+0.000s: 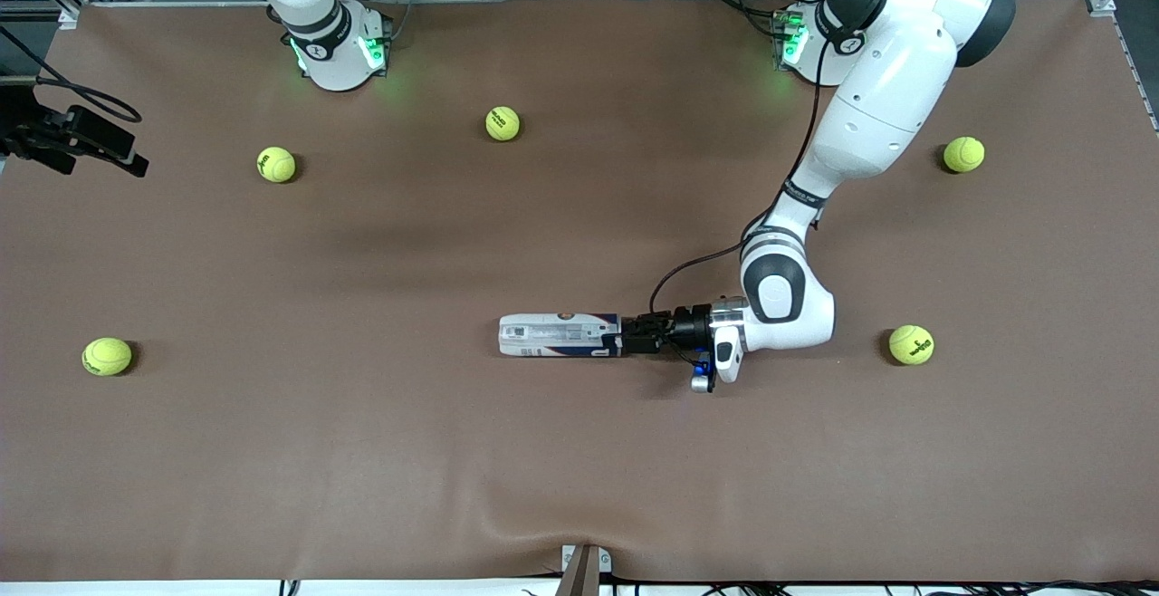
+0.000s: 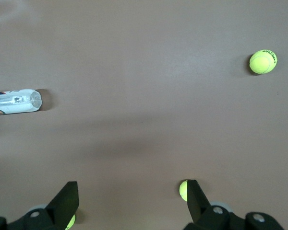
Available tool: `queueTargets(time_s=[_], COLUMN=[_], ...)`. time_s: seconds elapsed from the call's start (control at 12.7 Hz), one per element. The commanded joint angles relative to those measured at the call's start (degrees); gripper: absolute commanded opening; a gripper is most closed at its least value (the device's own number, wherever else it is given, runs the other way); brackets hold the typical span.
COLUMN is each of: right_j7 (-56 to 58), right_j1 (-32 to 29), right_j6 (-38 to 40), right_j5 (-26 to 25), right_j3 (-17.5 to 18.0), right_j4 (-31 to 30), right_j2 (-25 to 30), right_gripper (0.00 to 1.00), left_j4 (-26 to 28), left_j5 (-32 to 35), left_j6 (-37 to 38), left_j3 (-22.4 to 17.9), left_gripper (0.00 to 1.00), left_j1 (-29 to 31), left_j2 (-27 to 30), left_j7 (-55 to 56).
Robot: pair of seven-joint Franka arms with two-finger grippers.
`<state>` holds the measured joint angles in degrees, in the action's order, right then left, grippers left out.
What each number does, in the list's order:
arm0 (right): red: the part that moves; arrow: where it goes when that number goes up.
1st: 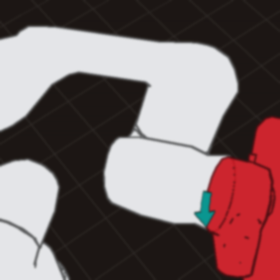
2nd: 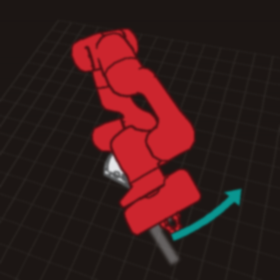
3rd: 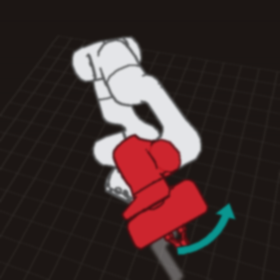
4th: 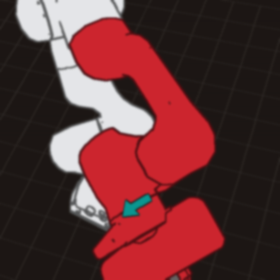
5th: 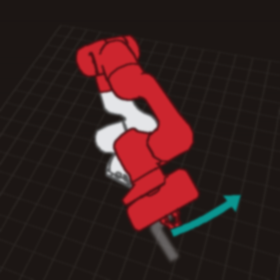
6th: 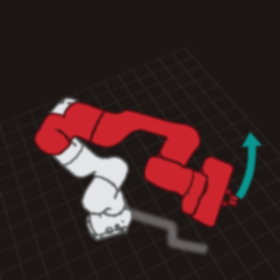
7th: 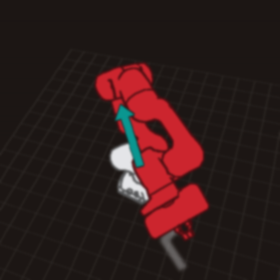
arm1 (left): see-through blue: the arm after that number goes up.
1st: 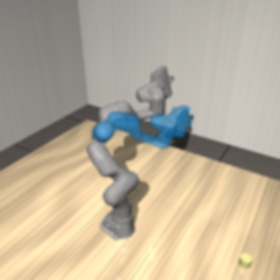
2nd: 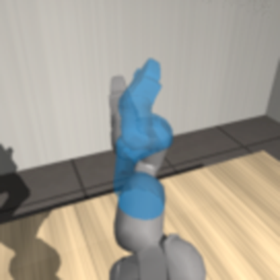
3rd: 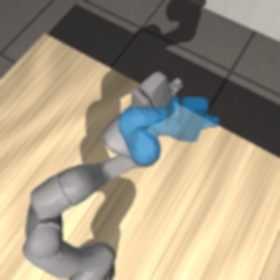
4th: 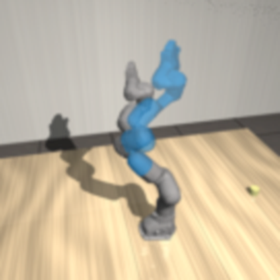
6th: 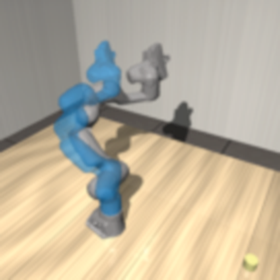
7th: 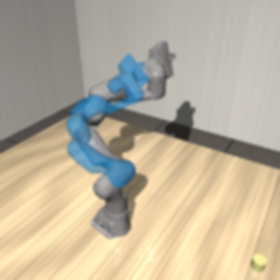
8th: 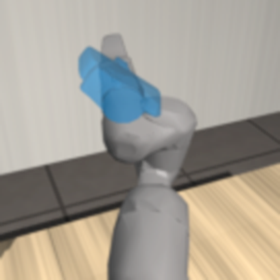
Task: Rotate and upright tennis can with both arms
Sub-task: 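Grasp the can's end with the left gripper while the right gripper withdraws, then lift and tilt the can upright with the left gripper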
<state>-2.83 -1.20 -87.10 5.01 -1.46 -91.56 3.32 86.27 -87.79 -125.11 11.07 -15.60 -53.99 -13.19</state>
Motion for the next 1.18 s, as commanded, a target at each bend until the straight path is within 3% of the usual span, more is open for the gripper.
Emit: queueTargets(time_s=[0.0, 0.24, 0.55, 0.87, 1.1], right_j7=[-0.7, -0.7, -1.0, -0.7, -0.8], right_j1=[-0.1, -0.7, -1.6, -3.3, -3.2], right_j6=[-0.3, -0.3, -0.2, 7.7, 7.4], right_j5=[-2.2, -1.8, -3.0, -4.7, -5.0], right_j3=[1.6, 1.5, 1.2, 1.4, 1.5], right_j4=[0.3, 0.6, 0.6, 1.8, 2.7], right_j2=[0.0, -0.4, -0.3, 0.1, -0.4], right_gripper=[1.00, 1.00, 1.00, 1.00, 1.00], left_j4=[-1.3, -1.5, -1.0, -1.0, -1.2], left_j5=[-3.7, -2.8, 13.5, 40.0, 60.3], left_j6=[-0.8, -1.2, -5.4, -5.2, -4.9], left_j3=[0.0, -0.8, -1.0, -0.1, -0.1], left_gripper=[0.00, 0.00, 0.00, 0.00, 0.00], left_j1=[-1.2, -1.5, -1.4, -3.4, -8.1], left_j2=[-0.4, 1.8, 9.8, 17.8, 21.4], left_j7=[-0.5, -0.2, 4.6, 23.8, 39.9])
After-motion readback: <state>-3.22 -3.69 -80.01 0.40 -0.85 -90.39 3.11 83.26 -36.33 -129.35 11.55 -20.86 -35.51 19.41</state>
